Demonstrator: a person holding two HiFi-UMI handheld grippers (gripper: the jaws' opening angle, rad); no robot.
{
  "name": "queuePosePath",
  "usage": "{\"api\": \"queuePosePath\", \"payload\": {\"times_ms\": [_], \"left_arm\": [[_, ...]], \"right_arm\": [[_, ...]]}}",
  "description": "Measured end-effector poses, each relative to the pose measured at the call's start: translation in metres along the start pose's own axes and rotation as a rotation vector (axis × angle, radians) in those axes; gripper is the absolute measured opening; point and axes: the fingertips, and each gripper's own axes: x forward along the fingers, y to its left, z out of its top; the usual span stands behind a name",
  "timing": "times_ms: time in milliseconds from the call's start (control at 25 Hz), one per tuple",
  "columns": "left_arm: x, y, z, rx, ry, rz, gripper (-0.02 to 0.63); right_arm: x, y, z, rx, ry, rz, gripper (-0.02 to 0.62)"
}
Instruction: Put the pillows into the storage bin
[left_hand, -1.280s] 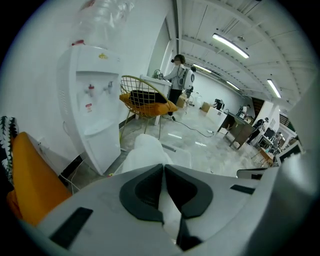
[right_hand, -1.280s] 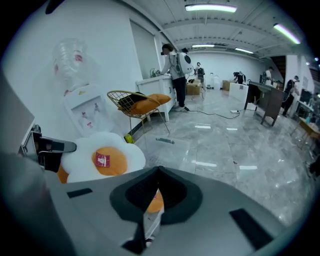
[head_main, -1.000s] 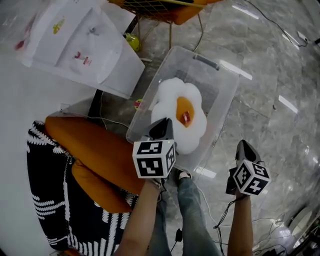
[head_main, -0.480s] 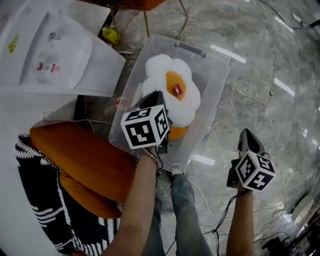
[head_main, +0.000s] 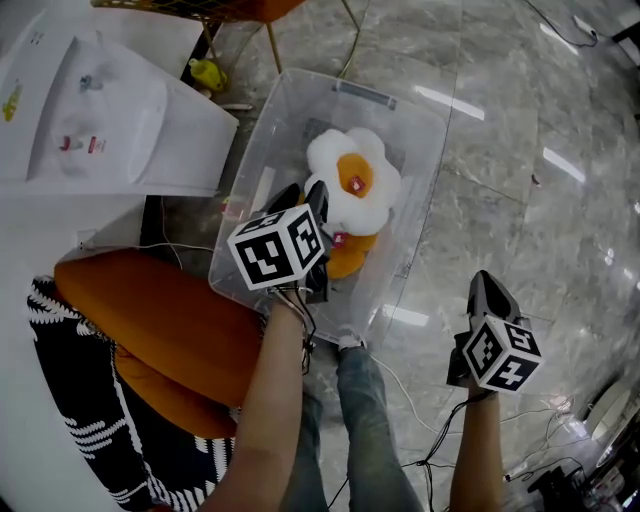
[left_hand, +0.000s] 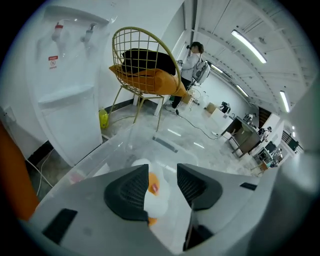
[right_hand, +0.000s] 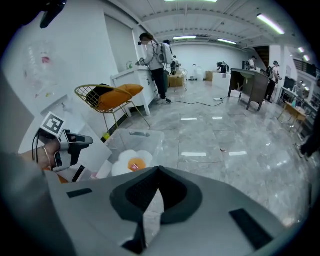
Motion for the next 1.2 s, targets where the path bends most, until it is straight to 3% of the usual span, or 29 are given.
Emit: {"api": "queuePosePath", "payload": {"times_ms": [480,760,960,1200], "left_arm": [[-0.053,0.024,-0.014,-0.025,-0.016,0.036,0.175],[-0.115,0.049,-0.012,-0.103,-0.048,0.088,0.175],[-0.171,0.070,0.005,-0.143,-0.118,0.122,0.173],[-0.231,0.094,0.023,-0.133,-0.160,0.143,0.170]], "right_arm": [[-0.008,0.043,0.004,-0.058,-0.011,0.082,0.002],[-0.024,0.072,0.018,-0.101,-0.012,0.117,0.002],[-0.033,0.113,0.029,-0.165,-0.015,0.173,0.002],[-0.045,0.188,0.042,-0.241,-0.028,0.254,0.002]]}}
